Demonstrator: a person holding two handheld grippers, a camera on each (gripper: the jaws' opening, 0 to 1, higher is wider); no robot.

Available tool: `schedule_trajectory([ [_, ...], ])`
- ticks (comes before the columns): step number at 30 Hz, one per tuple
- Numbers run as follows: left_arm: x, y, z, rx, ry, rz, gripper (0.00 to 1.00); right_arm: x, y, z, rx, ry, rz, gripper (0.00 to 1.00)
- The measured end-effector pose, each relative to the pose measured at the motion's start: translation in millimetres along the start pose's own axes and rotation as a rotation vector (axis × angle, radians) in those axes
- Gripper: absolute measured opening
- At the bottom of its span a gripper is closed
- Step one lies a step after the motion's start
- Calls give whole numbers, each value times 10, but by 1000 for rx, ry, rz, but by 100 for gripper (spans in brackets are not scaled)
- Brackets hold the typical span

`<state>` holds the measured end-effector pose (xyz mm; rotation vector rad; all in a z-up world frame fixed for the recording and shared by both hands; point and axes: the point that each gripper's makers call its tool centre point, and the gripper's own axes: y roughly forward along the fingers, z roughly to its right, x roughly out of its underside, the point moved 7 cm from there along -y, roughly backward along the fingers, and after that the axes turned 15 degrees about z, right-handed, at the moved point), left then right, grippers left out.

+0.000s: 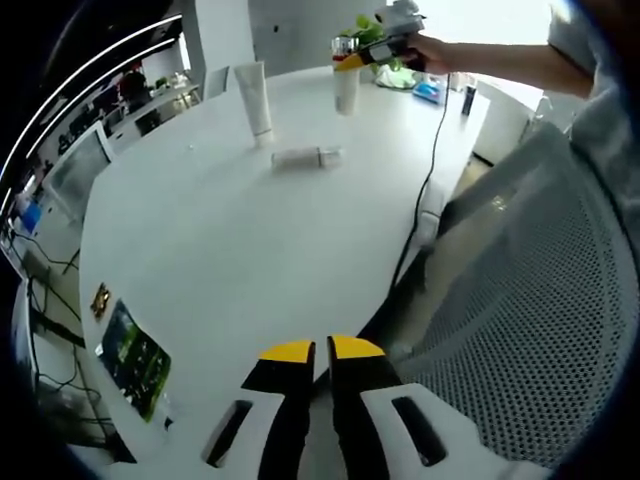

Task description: Arrange the skincare products in the storage area until every visible bottle or jar stands upright without overlapping.

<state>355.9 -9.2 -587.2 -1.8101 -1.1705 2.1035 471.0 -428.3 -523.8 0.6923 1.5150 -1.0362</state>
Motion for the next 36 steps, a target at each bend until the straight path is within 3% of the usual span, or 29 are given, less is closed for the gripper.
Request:
schedule_trajectory([
  [36,-2,0,-2,0,4,2,3,-49,275,261,-11,-48,-35,26],
])
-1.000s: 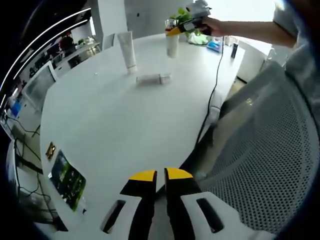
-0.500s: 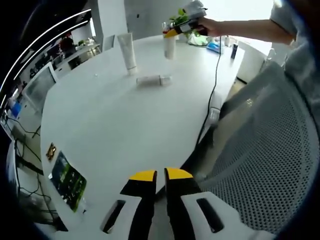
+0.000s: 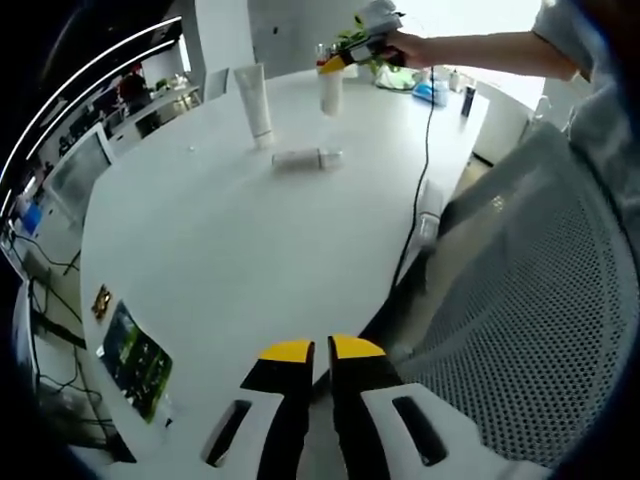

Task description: Arrange the skincare products in the storage area until every visible bottle or jar stands upright without overlapping.

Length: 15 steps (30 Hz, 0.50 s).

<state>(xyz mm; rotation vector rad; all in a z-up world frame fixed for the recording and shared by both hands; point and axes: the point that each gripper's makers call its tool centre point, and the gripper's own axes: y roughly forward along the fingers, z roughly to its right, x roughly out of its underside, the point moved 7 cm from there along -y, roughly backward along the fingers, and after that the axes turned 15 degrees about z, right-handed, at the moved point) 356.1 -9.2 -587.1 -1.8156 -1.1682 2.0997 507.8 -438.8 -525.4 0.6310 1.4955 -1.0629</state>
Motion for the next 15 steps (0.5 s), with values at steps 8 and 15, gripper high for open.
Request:
schedule_trajectory([
  [8,-6,-2,-5,-3,-2,4,3,5,44,54,-10,-18,-16,26],
  [15,1,0,1,2,-3,-2,3,28,94,91,-17,-26,-30,26],
])
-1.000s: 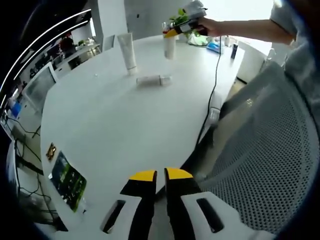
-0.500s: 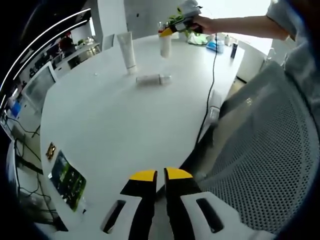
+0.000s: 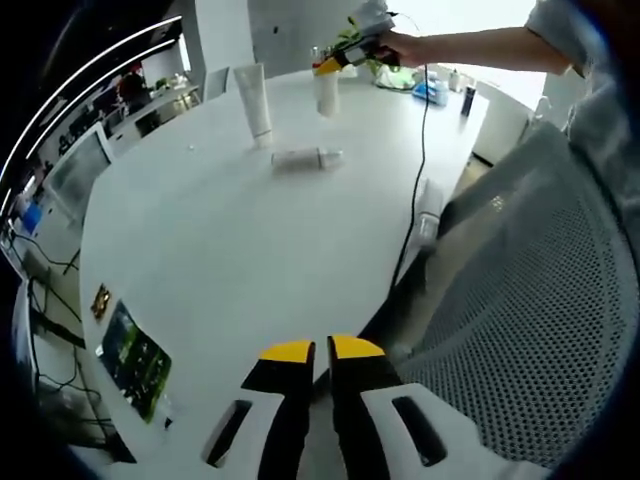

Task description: Arrange the skincare products in the storage area until every visible bottle or jar stands upright without overlapping.

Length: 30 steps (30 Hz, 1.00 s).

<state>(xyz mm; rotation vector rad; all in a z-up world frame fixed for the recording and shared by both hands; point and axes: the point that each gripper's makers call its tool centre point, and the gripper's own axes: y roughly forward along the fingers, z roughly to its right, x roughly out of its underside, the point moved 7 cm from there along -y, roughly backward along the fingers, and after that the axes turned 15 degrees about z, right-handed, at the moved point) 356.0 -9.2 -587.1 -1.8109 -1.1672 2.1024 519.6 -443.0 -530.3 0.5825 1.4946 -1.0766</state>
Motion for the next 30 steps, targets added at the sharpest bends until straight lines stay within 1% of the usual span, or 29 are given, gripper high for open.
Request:
schedule_trajectory([
  [8,5,2,2,5,-2,-3,3,-30,139,62,-19,-13,-12,26],
  [13,-7,-3,-4,0,-1,8,2,-57,209,110,-22,-19,-9,26],
  [16,-4,-3,-2,1,-1,4,2,-61,233,101,-23,-20,-11,26],
  [19,2,-2,-4,0,-2,1,2,-64,265,147,-21,-3,-4,26],
  [22,6,-1,-4,1,-2,-2,2,-51,295,162,-20,3,-1,26],
  [27,10,0,-4,1,-3,-6,2,-13,340,185,-25,-4,-24,26],
  [30,14,3,-6,0,-4,-7,2,-1,344,200,-21,5,-22,26],
])
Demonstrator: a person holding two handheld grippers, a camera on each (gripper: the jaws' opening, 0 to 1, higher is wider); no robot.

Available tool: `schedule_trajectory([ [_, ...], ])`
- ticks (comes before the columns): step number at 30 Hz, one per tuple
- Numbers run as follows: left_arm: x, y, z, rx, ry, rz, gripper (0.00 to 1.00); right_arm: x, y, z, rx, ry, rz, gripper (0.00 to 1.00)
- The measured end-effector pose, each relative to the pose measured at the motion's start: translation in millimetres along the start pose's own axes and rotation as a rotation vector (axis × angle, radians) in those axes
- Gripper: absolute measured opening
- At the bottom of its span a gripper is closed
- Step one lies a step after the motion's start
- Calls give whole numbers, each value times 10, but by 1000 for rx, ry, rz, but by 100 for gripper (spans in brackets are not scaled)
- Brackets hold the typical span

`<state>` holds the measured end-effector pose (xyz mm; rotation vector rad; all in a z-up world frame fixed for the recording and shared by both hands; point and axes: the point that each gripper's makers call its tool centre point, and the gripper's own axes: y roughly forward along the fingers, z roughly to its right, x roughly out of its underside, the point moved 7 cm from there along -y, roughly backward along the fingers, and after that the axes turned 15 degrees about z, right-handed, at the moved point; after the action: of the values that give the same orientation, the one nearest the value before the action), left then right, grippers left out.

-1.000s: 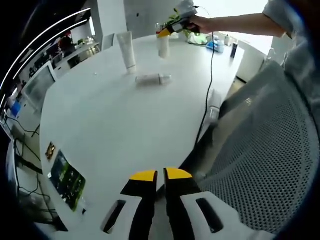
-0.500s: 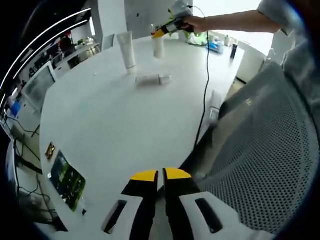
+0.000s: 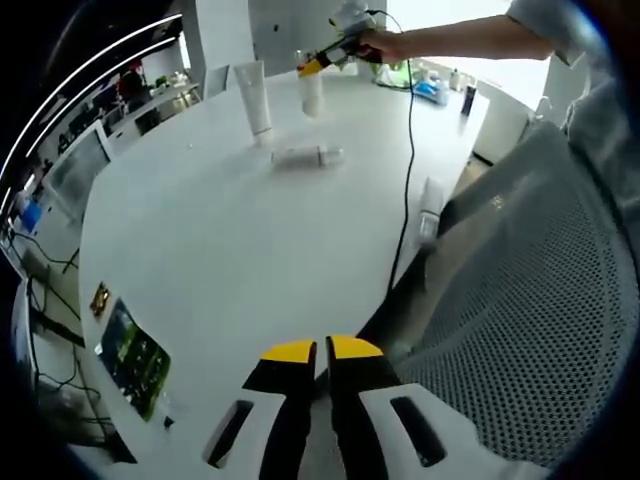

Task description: Arrange the skincare products in the storage area until every visible bottle or jar stands upright without overlapping.

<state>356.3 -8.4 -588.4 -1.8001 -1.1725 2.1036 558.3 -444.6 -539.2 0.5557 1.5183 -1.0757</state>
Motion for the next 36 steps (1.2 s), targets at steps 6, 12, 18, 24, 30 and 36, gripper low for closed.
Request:
schedule_trajectory([
  [6,8,3,4,2,-1,-7,2,30,24,41,11,28,9,26],
  [12,14,7,8,4,-3,-12,2,78,44,62,12,32,-2,25],
  [18,19,8,7,4,-6,-15,2,134,88,94,15,40,-14,25],
  [24,25,9,7,7,-8,-19,2,170,142,115,8,40,-22,25],
  [30,34,13,14,14,-12,-29,2,190,156,128,16,76,-8,25],
  [36,42,17,16,16,-16,-33,2,226,160,166,29,97,-2,25],
])
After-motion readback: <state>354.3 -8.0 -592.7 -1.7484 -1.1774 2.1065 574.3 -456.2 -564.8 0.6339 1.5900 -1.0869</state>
